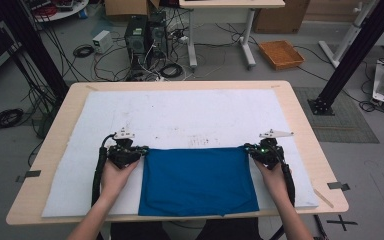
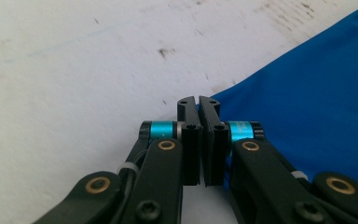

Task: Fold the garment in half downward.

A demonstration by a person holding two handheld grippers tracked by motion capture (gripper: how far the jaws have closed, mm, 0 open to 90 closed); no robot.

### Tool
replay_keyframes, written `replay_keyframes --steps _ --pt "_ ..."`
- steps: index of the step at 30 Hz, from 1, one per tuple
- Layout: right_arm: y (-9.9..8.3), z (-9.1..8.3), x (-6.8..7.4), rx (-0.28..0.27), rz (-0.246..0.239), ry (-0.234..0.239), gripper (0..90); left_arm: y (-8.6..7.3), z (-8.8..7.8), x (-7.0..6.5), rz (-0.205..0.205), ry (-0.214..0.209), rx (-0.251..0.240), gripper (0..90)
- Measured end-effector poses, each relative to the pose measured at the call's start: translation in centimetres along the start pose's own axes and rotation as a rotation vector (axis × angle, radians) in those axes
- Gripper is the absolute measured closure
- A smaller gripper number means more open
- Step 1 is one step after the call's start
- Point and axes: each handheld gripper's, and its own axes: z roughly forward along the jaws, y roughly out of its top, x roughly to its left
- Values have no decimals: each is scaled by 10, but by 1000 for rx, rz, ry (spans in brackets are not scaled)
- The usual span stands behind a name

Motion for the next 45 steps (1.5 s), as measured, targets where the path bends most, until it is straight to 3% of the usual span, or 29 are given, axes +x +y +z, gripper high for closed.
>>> replay_keyframes --steps 1,6,16,18,19,20,21,22,23,24,25,26,29,30,31,32,33,37,40,41,45 --pt "6 3 -4 -17 -2 2 862 5 4 4 -3 16 -5 873" --pt "18 13 -10 -2 -21 -20 862 10 12 12 -26 19 -26 873" --pt "19 21 -14 0 -31 -30 861 11 16 16 -6 30 -36 871" --pt "19 21 -13 -3 -31 -29 840 12 14 15 9 41 -39 822" --pt "19 20 -13 -8 -22 -40 754 12 13 14 19 56 -43 729" --pt "19 20 -13 -8 -22 -40 754 13 12 13 27 73 -45 729" --pt "19 16 -14 -23 -21 -38 677 13 7 13 38 81 -62 614" --pt "19 16 -14 -23 -21 -38 677 13 7 13 38 81 -62 547" --pt "19 12 -14 -36 3 -38 551 14 4 13 40 83 -79 481" --pt "19 12 -14 -36 3 -38 551 15 -1 12 46 89 -96 481" --pt "18 5 -14 -54 28 -27 515 16 -11 9 70 96 -131 423" --pt "18 5 -14 -54 28 -27 515 16 -11 9 70 96 -131 407" --pt "17 -12 -8 -92 4 -13 470 16 -35 5 99 94 -192 381" --pt "17 -12 -8 -92 4 -13 470 16 -35 5 99 94 -192 382" --pt "15 -22 -5 -125 -7 -5 468 15 -40 5 94 84 -200 382" --pt "15 -22 -5 -125 -7 -5 468 13 -44 5 84 70 -207 382" --pt "15 -30 -3 -149 -25 11 461 8 -50 6 87 39 -231 382" --pt "13 -40 -4 -176 -44 12 436 0 -56 10 102 28 -265 382" --pt "11 -44 -8 -193 -29 15 436 -5 -57 13 111 21 -290 381" --pt "10 -45 -9 -191 -22 16 436 -6 -57 11 110 19 -319 380" --pt "10 -48 -13 -199 -14 14 436 -2 -59 5 110 36 -329 358"
